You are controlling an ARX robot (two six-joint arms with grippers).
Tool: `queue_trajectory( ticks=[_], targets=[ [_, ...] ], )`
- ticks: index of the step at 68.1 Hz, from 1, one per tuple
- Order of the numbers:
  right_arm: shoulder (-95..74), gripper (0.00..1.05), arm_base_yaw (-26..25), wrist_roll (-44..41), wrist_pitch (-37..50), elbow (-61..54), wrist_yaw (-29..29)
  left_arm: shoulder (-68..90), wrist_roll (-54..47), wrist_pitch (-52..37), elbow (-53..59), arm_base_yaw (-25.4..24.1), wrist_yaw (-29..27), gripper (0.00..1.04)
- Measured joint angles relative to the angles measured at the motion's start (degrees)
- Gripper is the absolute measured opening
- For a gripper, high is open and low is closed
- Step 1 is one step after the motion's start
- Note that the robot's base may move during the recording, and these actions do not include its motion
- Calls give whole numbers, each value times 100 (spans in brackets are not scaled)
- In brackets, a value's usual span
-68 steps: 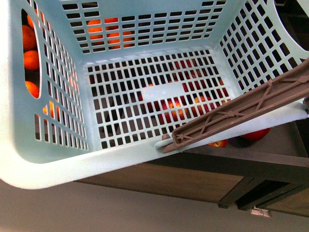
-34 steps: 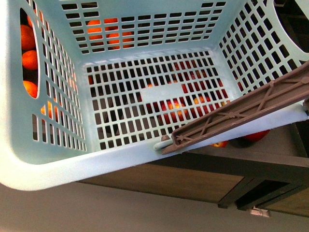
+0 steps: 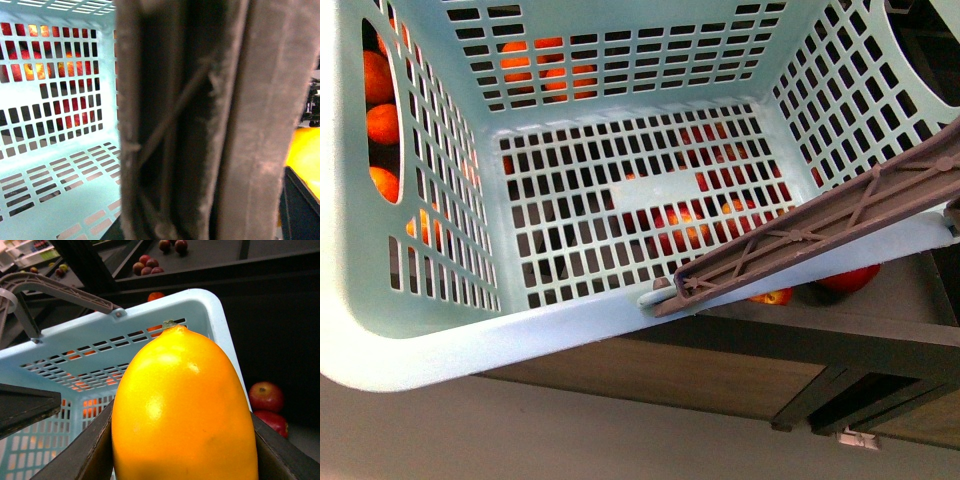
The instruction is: Pick mango and avocado into basket
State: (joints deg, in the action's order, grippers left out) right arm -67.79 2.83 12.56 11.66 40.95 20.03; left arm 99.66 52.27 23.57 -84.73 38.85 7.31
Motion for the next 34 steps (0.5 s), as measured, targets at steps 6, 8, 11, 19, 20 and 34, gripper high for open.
queue_trajectory(
  ticks=[6,8,11,19,20,34],
  targets=[
    [-177,57,413,-31,96,-11,-302,0,0,0,0,0,0,14],
    [-225,57,551,-52,116,-11,-407,0,0,0,0,0,2,14],
    [-278,57,693,-70,133,-11,-490,0,0,0,0,0,2,14],
    [-442,57,1005,-74,181,-13,-732,0,0,0,0,0,0,14],
    [-455,57,1021,-74,184,-13,-748,0,0,0,0,0,0,14],
    [-514,85,1141,-28,208,-39,-1058,0,0,0,0,0,0,14]
  ],
)
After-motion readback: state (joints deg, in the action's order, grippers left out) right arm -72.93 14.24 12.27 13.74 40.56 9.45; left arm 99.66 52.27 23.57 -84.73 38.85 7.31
